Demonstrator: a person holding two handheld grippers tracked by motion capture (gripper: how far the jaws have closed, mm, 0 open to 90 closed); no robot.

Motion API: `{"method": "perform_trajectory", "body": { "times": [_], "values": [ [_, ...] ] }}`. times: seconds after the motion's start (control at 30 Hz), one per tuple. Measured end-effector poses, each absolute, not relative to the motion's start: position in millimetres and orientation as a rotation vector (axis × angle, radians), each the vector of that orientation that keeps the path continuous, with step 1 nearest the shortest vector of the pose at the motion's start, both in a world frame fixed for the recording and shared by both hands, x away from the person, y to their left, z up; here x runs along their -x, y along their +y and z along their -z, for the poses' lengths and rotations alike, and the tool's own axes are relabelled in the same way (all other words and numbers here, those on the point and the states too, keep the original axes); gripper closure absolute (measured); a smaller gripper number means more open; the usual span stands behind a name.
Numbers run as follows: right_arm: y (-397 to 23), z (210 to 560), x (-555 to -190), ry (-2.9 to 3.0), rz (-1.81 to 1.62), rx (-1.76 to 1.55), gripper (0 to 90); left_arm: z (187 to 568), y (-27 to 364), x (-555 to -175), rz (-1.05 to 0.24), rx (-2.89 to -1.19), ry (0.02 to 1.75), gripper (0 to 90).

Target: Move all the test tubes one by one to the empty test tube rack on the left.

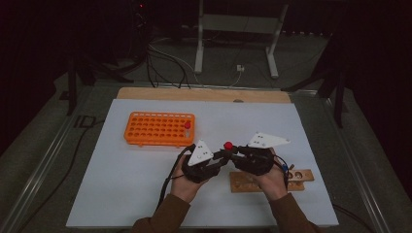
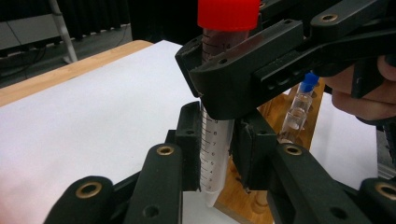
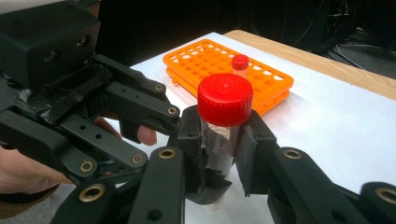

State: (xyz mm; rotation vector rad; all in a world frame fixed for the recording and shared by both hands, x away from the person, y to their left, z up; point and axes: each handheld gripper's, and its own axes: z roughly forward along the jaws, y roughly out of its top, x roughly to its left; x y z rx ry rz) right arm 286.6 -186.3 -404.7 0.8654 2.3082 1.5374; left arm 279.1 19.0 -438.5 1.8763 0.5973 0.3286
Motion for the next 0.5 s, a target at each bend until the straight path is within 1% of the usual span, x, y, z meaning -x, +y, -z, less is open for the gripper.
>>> {"method": "perform_trajectory", "body": {
  "times": [0.1,0.17,0.2,0.23,0.27,0.3,0.37,0.4,0.43,0.5],
  "values": [
    [-187,405,-287,2.31,-1.541,-0.859,73.2,439,19,-279,-0.328,-1.877,0.594,74.8],
    [-189,405,-286,2.305,-1.564,-0.844,67.0,439,19,-279,-0.333,-1.881,0.597,74.9],
    [-189,405,-286,2.305,-1.564,-0.844,67.0,439,19,-280,-0.334,-1.883,0.599,74.9],
    [-190,404,-286,2.305,-1.574,-0.84,63.6,440,20,-281,-0.336,-1.882,0.602,74.9],
    [-193,404,-286,2.301,-1.595,-0.831,57.6,440,21,-281,-0.34,-1.877,0.614,74.9],
    [-193,404,-286,2.301,-1.595,-0.831,57.6,440,21,-281,-0.34,-1.877,0.614,74.9],
    [-197,403,-286,2.297,-1.609,-0.829,51.1,441,23,-282,-0.344,-1.875,0.62,74.9],
    [-198,403,-286,2.295,-1.614,-0.835,49.0,441,24,-282,-0.347,-1.875,0.623,74.9],
    [-198,403,-286,2.295,-1.614,-0.835,49.0,441,24,-282,-0.348,-1.872,0.628,74.9],
    [-201,404,-286,2.287,-1.618,-0.846,44.6,441,26,-283,-0.355,-1.873,0.634,75.0]
  ]
}}
